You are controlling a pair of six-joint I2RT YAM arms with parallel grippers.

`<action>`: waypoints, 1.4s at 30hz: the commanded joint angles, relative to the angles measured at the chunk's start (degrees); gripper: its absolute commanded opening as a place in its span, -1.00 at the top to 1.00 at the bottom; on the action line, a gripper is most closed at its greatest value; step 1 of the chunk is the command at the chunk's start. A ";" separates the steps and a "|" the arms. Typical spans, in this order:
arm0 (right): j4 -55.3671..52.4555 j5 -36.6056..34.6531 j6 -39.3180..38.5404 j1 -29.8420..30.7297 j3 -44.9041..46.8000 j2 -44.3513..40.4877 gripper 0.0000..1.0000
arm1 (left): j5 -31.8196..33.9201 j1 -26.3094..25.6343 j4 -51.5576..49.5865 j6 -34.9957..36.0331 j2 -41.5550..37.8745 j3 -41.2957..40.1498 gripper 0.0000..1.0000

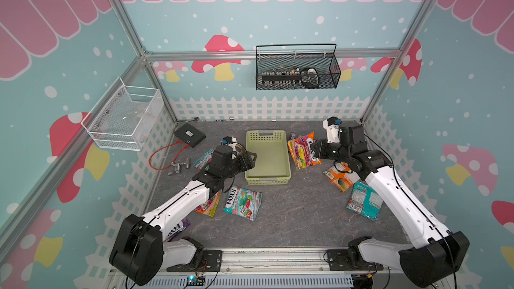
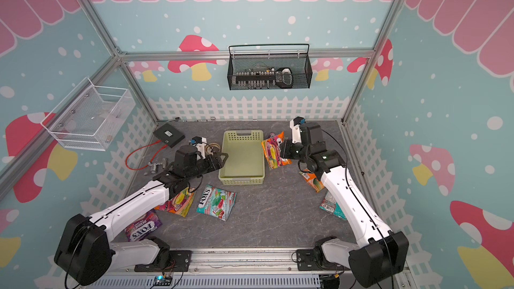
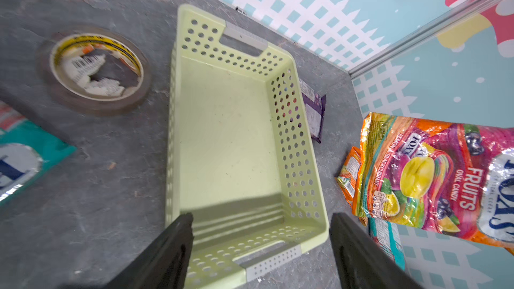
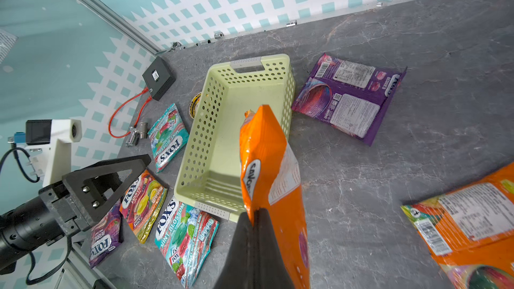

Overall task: Put the candies in the basket
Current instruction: Place the candy in the basket.

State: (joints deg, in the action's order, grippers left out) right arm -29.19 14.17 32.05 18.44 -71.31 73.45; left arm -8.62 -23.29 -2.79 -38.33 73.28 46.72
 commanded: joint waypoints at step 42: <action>18.57 -11.74 7.55 11.37 -26.95 49.60 0.43 | -7.15 4.57 3.20 4.05 7.39 0.39 -0.15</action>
State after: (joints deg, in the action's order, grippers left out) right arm -9.93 4.25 40.84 29.36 -95.81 122.34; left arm -15.25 -19.14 0.25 -35.31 80.75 47.37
